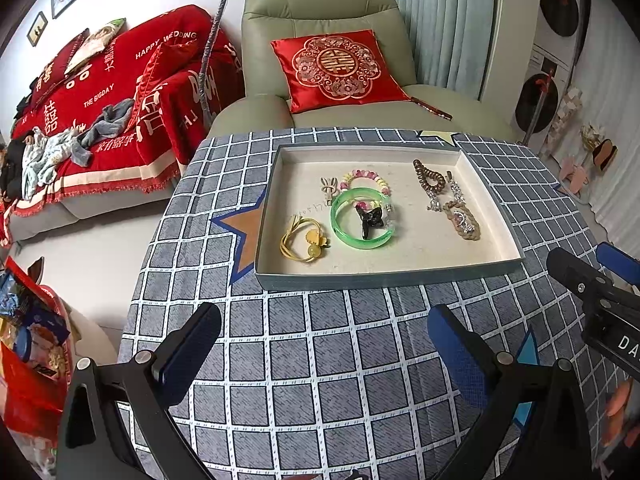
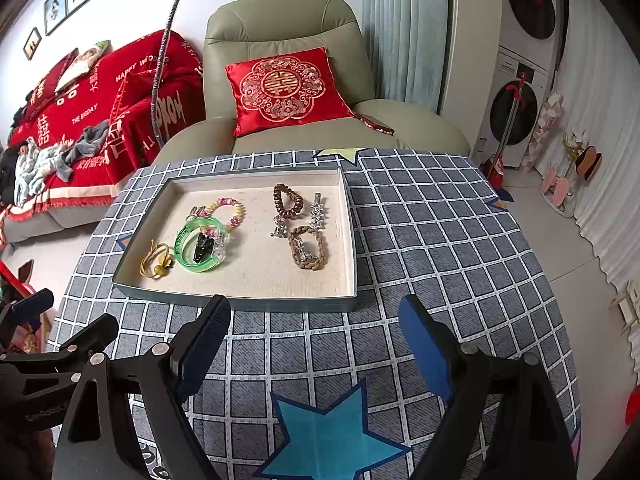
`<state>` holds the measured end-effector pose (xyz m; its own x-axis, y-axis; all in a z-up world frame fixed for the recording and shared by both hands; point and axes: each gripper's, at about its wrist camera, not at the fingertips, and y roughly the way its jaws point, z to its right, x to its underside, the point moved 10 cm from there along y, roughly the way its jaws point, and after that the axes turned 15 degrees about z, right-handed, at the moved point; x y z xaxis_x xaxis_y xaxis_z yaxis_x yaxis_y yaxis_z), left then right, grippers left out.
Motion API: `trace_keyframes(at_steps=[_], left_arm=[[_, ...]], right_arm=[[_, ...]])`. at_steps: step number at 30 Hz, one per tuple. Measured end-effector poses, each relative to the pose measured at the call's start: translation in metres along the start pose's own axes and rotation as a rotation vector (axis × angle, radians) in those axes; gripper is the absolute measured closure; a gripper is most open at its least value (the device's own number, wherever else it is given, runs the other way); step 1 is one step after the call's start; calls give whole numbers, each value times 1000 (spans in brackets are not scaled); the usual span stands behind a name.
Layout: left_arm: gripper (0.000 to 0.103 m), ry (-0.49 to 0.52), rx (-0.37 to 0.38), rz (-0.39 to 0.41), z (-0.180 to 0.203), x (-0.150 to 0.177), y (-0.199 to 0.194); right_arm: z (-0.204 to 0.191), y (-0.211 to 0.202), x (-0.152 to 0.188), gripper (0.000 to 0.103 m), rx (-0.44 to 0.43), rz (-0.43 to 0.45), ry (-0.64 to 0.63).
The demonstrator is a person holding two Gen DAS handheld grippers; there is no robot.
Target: Organize jewelry
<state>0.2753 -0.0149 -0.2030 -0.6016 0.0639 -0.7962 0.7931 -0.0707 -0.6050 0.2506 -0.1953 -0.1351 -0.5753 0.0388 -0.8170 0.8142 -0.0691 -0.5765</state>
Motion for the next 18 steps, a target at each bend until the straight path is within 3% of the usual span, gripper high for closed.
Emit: trace_keyframes(at_steps=[18], left_arm=[[0,2,5,-9,-2,3,-1]], right_arm=[[-2,-3,0,15,-3,-2,-1]])
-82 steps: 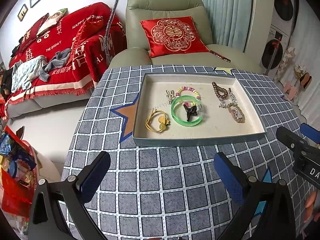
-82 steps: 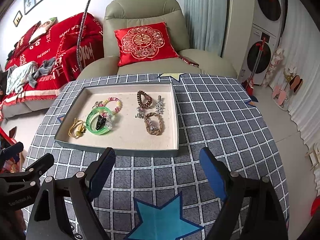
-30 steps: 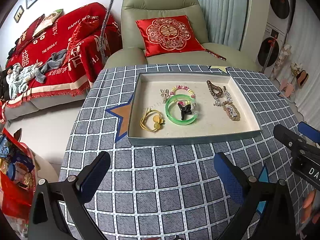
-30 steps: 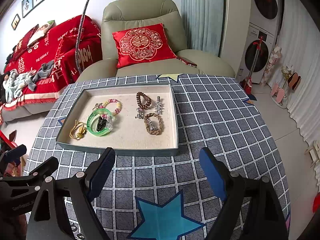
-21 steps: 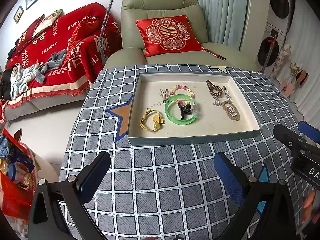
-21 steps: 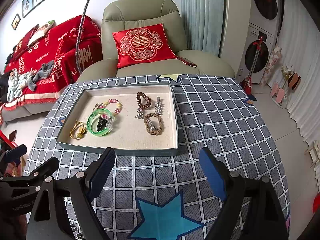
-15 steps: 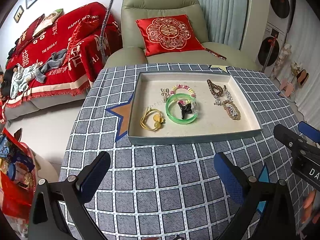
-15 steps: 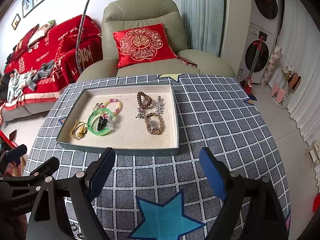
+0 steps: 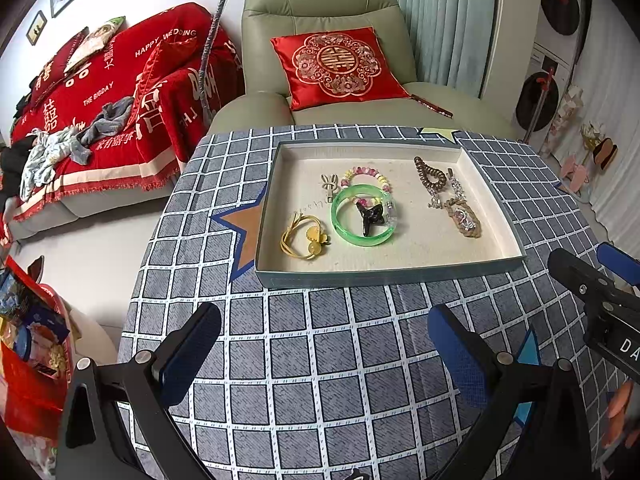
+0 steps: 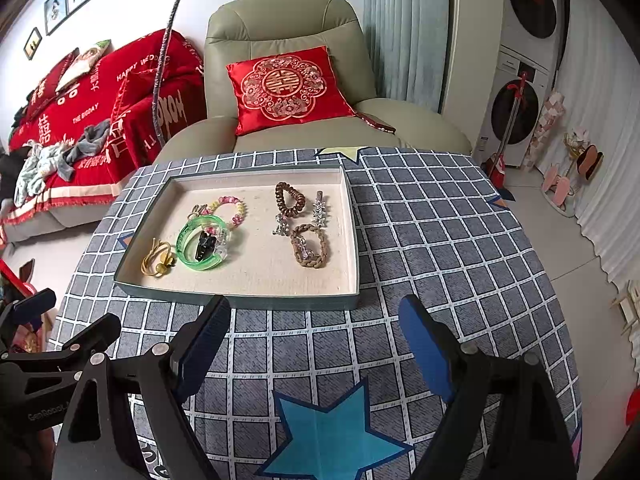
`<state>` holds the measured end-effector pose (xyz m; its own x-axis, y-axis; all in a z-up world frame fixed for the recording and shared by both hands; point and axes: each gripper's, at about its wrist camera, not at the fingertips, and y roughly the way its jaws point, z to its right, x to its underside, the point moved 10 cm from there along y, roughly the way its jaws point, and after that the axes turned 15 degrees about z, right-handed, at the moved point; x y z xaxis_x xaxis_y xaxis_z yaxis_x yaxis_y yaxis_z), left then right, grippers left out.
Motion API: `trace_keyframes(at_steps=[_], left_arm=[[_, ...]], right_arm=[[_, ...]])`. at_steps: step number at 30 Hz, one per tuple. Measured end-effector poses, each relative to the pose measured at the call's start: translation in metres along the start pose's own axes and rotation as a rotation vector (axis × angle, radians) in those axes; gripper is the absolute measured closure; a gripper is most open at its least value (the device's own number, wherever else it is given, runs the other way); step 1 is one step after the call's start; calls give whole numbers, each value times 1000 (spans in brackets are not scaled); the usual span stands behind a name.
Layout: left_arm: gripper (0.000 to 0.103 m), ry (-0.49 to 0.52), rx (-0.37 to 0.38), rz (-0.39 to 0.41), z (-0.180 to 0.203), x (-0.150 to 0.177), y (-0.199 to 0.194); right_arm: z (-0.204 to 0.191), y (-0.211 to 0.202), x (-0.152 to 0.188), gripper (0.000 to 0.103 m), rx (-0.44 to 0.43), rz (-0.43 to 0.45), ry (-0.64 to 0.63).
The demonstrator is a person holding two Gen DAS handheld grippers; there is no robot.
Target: Organize jewelry
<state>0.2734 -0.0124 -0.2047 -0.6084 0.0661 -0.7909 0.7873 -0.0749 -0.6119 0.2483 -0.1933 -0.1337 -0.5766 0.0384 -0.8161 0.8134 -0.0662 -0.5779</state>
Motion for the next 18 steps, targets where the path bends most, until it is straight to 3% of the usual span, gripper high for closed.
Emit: trace_keyframes(at_steps=[18], left_arm=[[0,4,15,-8,0,1,1]], right_arm=[[-6,0,3,15,1,-8,3]])
